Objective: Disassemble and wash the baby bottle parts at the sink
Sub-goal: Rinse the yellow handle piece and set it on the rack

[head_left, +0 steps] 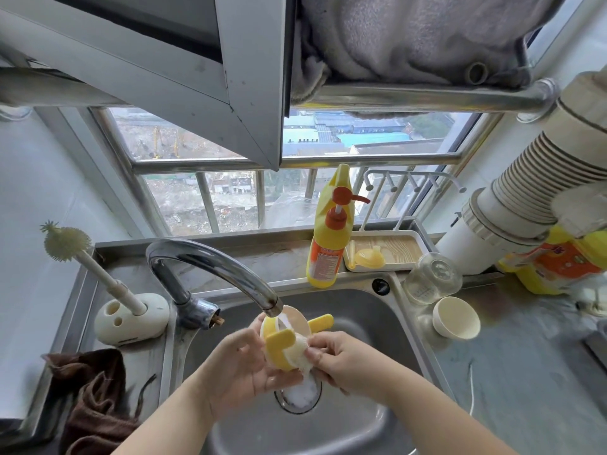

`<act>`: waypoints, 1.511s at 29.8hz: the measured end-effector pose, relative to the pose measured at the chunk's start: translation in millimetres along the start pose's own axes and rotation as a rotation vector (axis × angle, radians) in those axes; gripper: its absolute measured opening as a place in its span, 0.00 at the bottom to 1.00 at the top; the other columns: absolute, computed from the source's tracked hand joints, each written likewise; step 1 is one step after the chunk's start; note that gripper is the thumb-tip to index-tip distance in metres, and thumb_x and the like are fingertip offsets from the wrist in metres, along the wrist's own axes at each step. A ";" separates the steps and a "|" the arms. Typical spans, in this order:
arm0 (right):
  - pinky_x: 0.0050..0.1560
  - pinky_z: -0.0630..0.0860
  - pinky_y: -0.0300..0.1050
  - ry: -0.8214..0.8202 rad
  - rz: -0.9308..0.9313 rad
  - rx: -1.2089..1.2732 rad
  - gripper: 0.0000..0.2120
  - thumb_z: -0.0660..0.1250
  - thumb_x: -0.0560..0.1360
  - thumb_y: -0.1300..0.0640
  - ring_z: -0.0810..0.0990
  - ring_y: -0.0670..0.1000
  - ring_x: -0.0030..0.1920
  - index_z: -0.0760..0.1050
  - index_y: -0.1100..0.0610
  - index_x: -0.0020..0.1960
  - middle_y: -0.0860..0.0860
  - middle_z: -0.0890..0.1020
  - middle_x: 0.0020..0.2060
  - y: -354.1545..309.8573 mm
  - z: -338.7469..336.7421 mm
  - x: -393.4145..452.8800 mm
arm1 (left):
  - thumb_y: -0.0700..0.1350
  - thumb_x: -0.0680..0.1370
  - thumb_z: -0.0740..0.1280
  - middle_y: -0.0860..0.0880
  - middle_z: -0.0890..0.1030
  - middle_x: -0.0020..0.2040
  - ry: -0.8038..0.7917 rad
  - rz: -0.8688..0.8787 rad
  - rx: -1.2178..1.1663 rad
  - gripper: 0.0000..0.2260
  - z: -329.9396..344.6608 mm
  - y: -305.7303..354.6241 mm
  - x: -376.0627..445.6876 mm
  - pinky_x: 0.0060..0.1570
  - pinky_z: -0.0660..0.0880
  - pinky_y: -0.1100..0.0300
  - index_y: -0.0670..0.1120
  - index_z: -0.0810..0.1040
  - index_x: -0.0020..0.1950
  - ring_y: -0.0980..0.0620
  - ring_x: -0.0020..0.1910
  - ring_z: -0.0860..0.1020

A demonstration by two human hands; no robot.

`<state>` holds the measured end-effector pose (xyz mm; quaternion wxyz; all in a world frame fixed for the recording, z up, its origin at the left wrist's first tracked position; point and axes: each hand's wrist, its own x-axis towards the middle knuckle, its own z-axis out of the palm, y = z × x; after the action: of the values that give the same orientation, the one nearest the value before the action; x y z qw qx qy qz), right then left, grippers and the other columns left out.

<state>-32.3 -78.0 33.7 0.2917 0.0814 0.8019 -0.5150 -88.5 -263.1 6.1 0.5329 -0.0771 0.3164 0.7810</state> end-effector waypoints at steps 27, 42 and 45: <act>0.21 0.60 0.39 0.503 -0.400 -1.322 0.37 0.78 0.50 0.60 0.72 0.47 0.24 0.79 0.45 0.58 0.47 0.72 0.26 -6.5 -5.8 1.8 | 0.51 0.78 0.61 0.41 0.78 0.54 0.335 0.067 0.386 0.12 20.0 0.0 10.0 0.52 0.77 0.41 0.51 0.75 0.59 0.46 0.45 0.80; 0.22 0.58 0.33 -0.012 0.088 0.426 0.12 0.55 0.82 0.53 0.63 0.42 0.21 0.75 0.54 0.47 0.48 0.71 0.27 -9.1 9.1 -1.7 | 0.51 0.60 0.80 0.40 0.81 0.53 0.120 0.162 0.447 0.37 3.0 -9.3 4.1 0.49 0.79 0.50 0.49 0.68 0.65 0.44 0.49 0.81; 0.23 0.61 0.34 -0.025 0.047 0.311 0.10 0.57 0.81 0.53 0.65 0.41 0.23 0.78 0.51 0.51 0.45 0.71 0.27 -4.7 8.5 -3.7 | 0.52 0.58 0.82 0.39 0.81 0.55 0.101 0.113 0.452 0.38 -0.8 -4.0 1.6 0.49 0.79 0.47 0.52 0.69 0.64 0.41 0.51 0.81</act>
<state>-28.0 -86.9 36.9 0.2972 0.1378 0.7067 -0.6271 -85.7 -261.4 3.1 0.4757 0.0228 0.5131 0.7141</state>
